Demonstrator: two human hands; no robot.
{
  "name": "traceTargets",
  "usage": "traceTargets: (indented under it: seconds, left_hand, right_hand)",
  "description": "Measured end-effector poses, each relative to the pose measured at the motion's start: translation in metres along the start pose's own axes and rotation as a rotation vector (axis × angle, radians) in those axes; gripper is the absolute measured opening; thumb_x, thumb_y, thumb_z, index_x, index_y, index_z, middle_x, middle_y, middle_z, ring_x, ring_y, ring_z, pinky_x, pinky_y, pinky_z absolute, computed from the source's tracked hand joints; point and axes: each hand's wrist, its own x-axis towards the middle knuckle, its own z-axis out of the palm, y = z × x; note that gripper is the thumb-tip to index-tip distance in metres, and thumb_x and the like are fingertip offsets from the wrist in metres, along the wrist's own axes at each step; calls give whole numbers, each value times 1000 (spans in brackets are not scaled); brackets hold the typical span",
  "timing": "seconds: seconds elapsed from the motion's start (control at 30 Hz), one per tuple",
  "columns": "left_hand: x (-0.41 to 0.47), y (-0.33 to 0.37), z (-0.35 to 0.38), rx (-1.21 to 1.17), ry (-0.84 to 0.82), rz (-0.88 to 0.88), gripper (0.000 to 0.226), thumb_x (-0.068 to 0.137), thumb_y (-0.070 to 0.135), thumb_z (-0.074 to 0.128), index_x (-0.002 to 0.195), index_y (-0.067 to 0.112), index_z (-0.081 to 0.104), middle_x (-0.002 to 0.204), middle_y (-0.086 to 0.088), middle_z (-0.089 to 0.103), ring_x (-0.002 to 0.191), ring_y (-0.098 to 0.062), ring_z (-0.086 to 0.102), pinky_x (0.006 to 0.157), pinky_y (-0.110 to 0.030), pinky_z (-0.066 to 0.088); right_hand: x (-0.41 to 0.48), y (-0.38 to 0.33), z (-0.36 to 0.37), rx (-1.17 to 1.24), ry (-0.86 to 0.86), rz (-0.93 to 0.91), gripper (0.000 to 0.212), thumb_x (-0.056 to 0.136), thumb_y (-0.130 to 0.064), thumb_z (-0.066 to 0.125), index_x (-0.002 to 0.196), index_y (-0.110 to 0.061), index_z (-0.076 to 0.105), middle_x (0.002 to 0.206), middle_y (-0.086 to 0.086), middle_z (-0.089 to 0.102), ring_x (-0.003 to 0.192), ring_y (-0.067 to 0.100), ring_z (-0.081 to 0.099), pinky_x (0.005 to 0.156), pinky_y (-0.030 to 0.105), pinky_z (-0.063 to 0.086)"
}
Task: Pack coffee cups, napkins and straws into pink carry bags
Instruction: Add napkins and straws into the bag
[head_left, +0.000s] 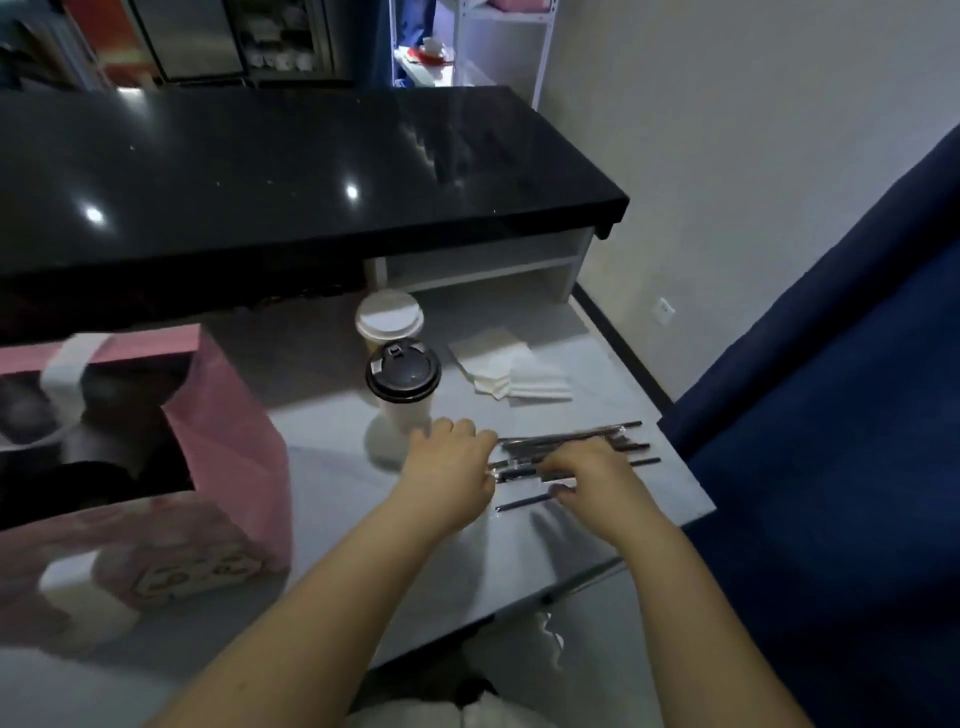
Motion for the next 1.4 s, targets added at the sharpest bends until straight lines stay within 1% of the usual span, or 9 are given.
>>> traceTargets:
  seconds: [0.13, 0.3, 0.43, 0.53, 0.7, 0.93, 1.13, 1.27, 1.4]
  left_hand:
    - [4, 10, 34, -68, -14, -93, 39, 91, 39, 50, 129, 29, 50, 127, 2, 54, 120, -25, 46, 91, -40, 38]
    - [5, 11, 48, -147, 22, -211, 38, 94, 42, 47, 130, 32, 51, 127, 4, 56, 120, -23, 48, 89, -37, 40]
    - [2, 6, 47, -227, 55, -308, 41, 93, 37, 53, 133, 28, 53, 127, 2, 58, 121, -24, 49, 93, -38, 41]
    - [0, 3, 44, -262, 82, -361, 42, 91, 31, 57, 133, 27, 54, 128, 1, 59, 121, -26, 48, 95, -39, 37]
    - [0, 13, 43, -298, 108, -381, 41, 91, 28, 57, 132, 27, 55, 130, 0, 57, 124, -26, 46, 98, -39, 35]
    - [2, 31, 43, -317, 121, -307, 40, 91, 28, 58, 131, 25, 56, 130, 1, 58, 123, -25, 48, 100, -42, 40]
    - [0, 34, 42, -311, 138, -307, 40, 91, 28, 57, 131, 26, 56, 130, 3, 58, 123, -25, 47, 99, -39, 39]
    - [-6, 34, 37, -308, 149, -302, 39, 92, 29, 55, 131, 27, 55, 132, 4, 57, 125, -23, 46, 99, -39, 38]
    - [-13, 24, 12, -294, 215, -302, 39, 93, 28, 54, 132, 26, 54, 132, 4, 57, 126, -23, 45, 99, -42, 38]
  right_hand:
    - [0, 31, 34, -152, -46, -56, 24, 84, -28, 69, 108, -32, 71, 110, -6, 62, 106, 24, 48, 85, 35, 34]
    - [-2, 48, 60, 35, 75, -147, 20, 64, -14, 86, 74, -16, 70, 81, -1, 63, 79, 31, 57, 72, 42, 45]
    - [-2, 51, 63, 73, 62, -219, 14, 75, -5, 74, 79, -11, 63, 82, 0, 59, 82, 29, 53, 74, 39, 39]
    - [-3, 64, 56, 168, 90, -123, 19, 80, 2, 62, 92, -12, 57, 84, -5, 50, 82, 24, 48, 67, 29, 29]
    - [5, 85, 42, 91, 10, -125, 31, 92, -24, 63, 121, -15, 62, 100, 3, 64, 95, 26, 53, 83, 38, 43]
    - [-19, 78, 58, 41, 159, -281, 25, 63, -1, 83, 87, -8, 76, 69, 5, 64, 65, 31, 59, 62, 39, 49]
    - [-14, 76, 66, 2, 154, -105, 17, 78, -24, 77, 90, -13, 71, 91, 5, 59, 89, 29, 51, 79, 40, 38]
    - [-6, 68, 70, -131, 39, -163, 18, 93, -30, 59, 98, -13, 60, 108, 4, 52, 102, 27, 41, 86, 38, 26]
    - [-1, 44, 50, 23, 83, -221, 4, 95, -15, 50, 99, -13, 49, 97, 5, 58, 89, 30, 52, 73, 39, 34]
